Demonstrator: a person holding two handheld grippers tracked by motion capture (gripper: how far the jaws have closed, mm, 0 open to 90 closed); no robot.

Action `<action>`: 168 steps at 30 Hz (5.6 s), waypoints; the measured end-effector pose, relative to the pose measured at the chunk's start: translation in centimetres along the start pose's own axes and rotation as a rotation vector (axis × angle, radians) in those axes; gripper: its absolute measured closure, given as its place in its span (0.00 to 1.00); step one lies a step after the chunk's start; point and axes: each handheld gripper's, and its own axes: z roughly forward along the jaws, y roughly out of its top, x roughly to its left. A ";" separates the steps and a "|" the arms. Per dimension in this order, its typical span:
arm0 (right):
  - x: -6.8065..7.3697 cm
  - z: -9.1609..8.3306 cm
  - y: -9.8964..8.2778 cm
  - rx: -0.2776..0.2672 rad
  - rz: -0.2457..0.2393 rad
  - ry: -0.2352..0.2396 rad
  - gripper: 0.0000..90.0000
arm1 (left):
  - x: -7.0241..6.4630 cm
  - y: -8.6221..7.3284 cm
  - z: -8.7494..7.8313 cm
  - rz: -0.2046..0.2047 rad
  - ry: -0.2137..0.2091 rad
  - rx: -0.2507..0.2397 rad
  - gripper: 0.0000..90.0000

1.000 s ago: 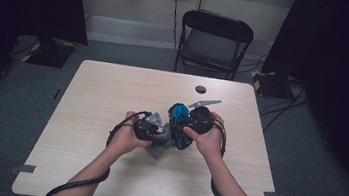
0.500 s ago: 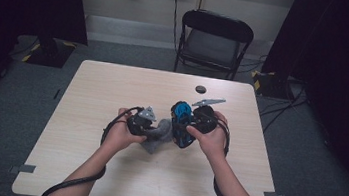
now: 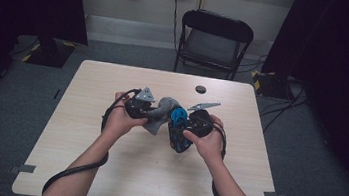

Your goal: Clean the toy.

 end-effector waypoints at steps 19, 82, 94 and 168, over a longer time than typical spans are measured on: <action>-0.4 0.0 0.1 -0.003 0.011 -0.018 0.30 | -1.9 0.1 1.6 0.064 -0.065 0.033 0.80; -8.1 -4.6 -5.1 0.076 0.145 -0.175 0.30 | 3.2 -11.0 -3.7 -0.129 0.075 0.140 0.79; -9.4 -4.1 -5.3 0.074 0.174 -0.211 0.30 | 3.4 -11.7 -3.4 -0.136 0.072 0.128 0.78; -11.3 0.5 -7.1 0.097 0.158 -0.258 0.28 | 3.7 -12.5 -3.0 -0.168 0.077 0.068 0.64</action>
